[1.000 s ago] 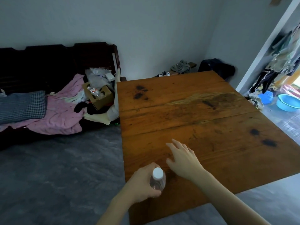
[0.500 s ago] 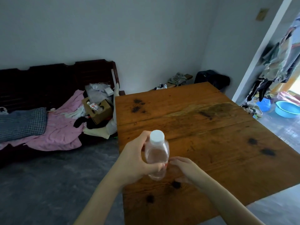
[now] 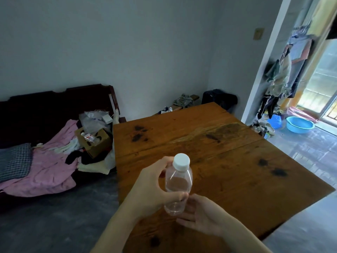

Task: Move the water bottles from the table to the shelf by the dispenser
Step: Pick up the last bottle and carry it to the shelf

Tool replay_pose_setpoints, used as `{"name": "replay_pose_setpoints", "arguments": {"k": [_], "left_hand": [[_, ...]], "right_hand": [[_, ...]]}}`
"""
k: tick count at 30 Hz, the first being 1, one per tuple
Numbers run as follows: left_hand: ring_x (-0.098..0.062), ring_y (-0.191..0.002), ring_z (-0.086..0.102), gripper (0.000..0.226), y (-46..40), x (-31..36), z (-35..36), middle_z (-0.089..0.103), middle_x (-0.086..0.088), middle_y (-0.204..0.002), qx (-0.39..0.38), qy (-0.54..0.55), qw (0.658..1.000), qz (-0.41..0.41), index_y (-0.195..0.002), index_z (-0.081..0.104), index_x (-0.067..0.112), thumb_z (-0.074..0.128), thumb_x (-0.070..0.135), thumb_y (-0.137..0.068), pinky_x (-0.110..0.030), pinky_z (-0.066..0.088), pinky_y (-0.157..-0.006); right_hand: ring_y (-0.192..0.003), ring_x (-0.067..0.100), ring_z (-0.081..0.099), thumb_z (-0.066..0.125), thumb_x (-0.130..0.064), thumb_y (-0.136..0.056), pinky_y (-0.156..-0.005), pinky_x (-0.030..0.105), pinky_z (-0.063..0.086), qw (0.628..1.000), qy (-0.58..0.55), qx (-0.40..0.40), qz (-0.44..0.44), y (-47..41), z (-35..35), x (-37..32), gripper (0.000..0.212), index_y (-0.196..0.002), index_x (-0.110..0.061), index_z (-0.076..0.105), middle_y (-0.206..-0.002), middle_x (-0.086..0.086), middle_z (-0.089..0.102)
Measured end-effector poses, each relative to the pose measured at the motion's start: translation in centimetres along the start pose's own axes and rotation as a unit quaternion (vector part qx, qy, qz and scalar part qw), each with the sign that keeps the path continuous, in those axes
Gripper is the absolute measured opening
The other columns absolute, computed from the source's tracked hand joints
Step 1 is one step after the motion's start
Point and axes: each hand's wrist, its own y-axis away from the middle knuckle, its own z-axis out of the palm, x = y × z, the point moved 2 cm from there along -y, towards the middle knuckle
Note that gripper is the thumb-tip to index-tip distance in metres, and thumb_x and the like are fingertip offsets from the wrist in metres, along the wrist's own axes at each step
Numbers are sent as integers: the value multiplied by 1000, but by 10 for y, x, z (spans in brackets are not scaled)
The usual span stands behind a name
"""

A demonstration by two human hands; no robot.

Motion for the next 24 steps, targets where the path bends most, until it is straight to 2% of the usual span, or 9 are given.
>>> {"name": "replay_pose_setpoints", "arguments": {"k": [2,7,11,16,20,24], "left_hand": [[3,-115,57,71,-4,4,7,62,25,-120,-5,1,1000,-3,-125,51,43,90,40,-66,-26,52,-96],[4,-112,57,69,-12,15,26,62,26,-117,-17,-1,1000,4,-123,51,45,90,41,-66,-24,53,-93],[9,-114,54,72,-21,27,44,60,32,-119,-29,-4,1000,13,-123,49,50,90,45,-65,-18,49,-90],[16,-114,50,76,-34,47,69,57,36,-120,-50,-8,998,22,-124,45,55,90,48,-64,-13,44,-88],[10,-113,53,75,-44,66,91,59,33,-120,-64,8,998,26,-121,46,57,91,43,-64,-16,47,-89],[13,-110,53,72,-54,85,113,60,35,-114,-79,42,995,34,-116,48,59,92,37,-63,-14,48,-83]], "right_hand": [[-121,36,61,49,-20,-97,-103,46,48,1000,1,7,-5,3,-7,-2,36,-126,-3,61,-125,22,67],[-126,38,57,49,-18,-97,-107,46,45,999,-7,32,-23,10,-26,-5,40,-132,0,57,-134,24,60],[-122,37,60,44,-23,-102,-110,49,41,998,-24,50,-30,19,-49,-6,39,-131,-2,59,-129,23,64],[-119,36,62,42,-26,-103,-108,48,43,997,-49,44,-44,37,-76,-9,39,-128,-3,60,-125,22,67],[-118,35,63,42,-26,-103,-106,46,45,994,-68,57,-58,54,-97,-11,39,-129,-3,60,-124,20,67],[-116,35,65,46,-25,-101,-110,47,42,990,-85,72,-83,72,-115,-11,37,-128,-3,60,-123,20,69]]}}
